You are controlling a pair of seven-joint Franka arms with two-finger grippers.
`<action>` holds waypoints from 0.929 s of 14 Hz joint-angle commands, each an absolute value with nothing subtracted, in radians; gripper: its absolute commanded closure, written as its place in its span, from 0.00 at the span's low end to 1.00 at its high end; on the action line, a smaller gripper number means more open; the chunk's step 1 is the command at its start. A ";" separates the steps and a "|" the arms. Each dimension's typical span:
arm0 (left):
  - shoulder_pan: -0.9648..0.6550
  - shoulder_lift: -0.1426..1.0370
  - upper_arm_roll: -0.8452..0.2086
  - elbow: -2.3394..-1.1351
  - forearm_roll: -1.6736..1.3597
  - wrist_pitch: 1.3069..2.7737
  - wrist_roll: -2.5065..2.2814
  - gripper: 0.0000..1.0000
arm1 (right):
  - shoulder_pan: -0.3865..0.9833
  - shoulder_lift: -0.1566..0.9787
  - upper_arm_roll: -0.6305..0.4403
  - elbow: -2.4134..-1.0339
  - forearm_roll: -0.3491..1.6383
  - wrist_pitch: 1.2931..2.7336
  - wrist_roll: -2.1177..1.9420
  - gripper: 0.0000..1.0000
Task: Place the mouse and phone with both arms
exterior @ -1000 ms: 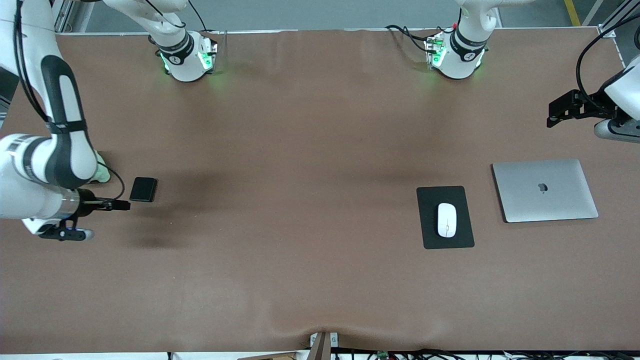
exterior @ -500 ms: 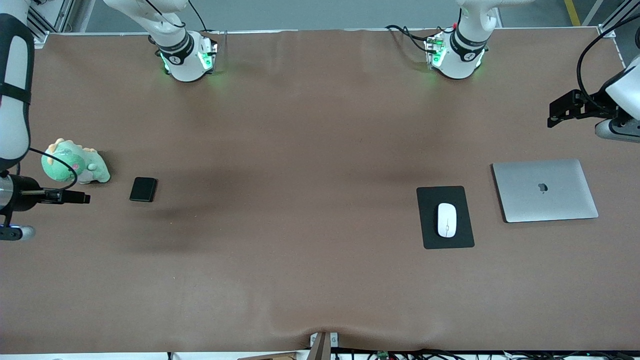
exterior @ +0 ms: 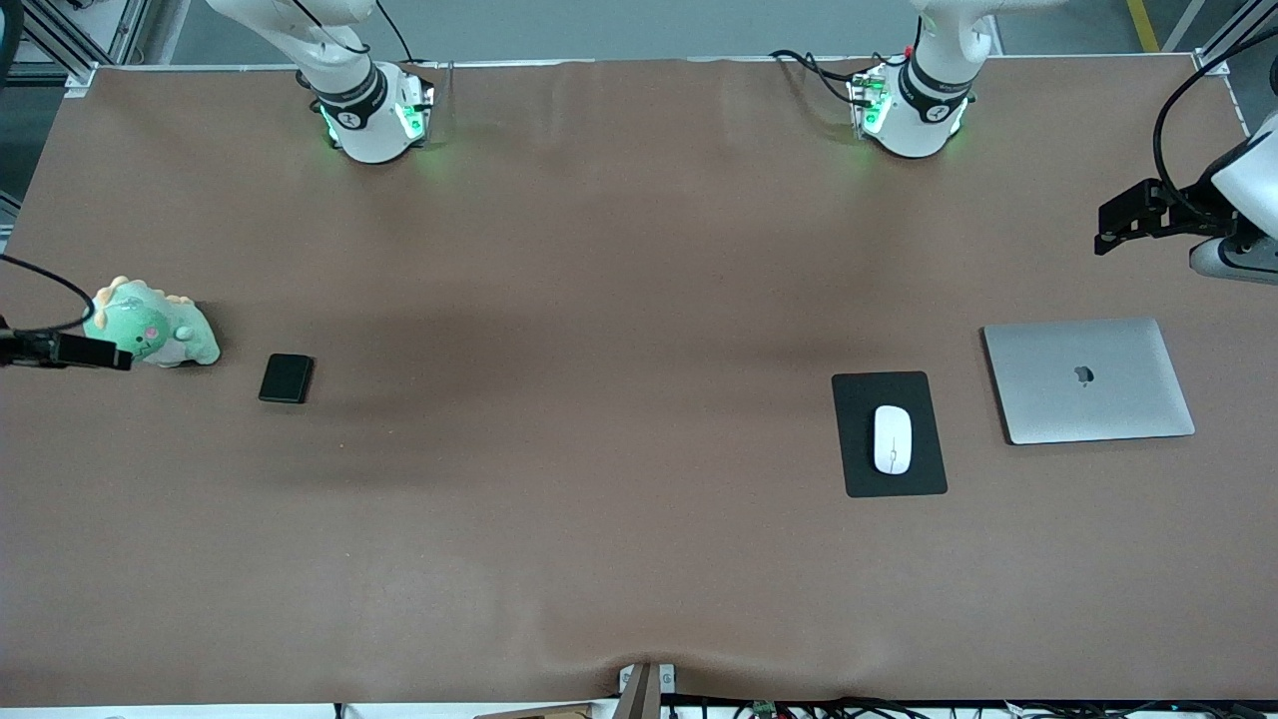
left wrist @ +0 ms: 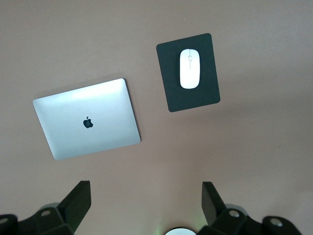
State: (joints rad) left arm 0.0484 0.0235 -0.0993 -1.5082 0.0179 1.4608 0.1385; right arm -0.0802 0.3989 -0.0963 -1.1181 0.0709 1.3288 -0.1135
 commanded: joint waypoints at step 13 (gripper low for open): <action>0.043 0.017 -0.127 -1.500 0.021 1.445 0.123 0.00 | -0.008 0.026 -0.090 -1.327 0.000 1.178 -0.092 0.00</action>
